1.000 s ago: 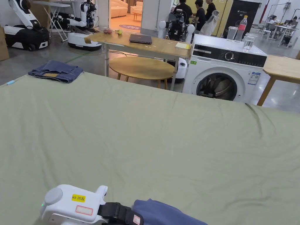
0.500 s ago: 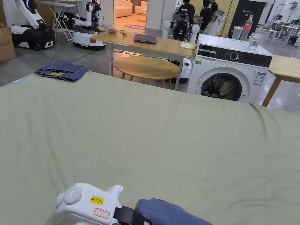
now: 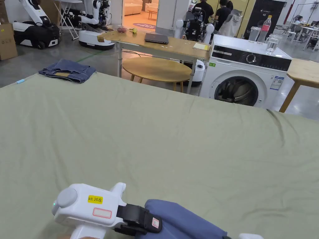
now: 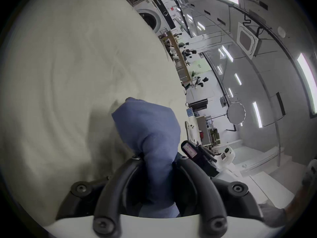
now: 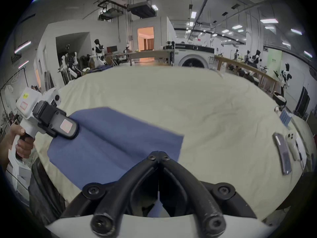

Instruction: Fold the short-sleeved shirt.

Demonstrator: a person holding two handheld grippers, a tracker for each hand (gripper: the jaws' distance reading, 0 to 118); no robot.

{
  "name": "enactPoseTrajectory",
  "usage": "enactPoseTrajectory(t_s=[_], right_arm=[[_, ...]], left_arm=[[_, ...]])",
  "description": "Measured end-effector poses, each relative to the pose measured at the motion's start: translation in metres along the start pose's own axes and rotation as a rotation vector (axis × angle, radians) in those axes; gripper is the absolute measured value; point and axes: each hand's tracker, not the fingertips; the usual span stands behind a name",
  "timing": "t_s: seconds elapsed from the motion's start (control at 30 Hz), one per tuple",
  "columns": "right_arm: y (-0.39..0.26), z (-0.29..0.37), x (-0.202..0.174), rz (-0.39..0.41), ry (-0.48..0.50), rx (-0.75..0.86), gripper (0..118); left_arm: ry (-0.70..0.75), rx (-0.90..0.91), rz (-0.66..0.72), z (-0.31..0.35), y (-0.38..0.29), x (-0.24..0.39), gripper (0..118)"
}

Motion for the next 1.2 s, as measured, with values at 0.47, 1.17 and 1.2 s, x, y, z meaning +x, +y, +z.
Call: enactPoseTrajectory(t_s=[0.47,1.17,1.2], right_arm=[[0.095,-0.018,-0.004,0.011,0.006,0.183,0],[0.076,-0.046,-0.014,0.016,0.002,0.087,0],[0.075,-0.047,-0.014,0.017,0.002,0.083,0]], left_arm=[[0.261,0.066,-0.087,0.19,0.054,0.047,20],[0.703,0.14,0.184,0.38,0.074,-0.047,20],[0.703,0.143,0.194,0.379,0.073,-0.049,20]])
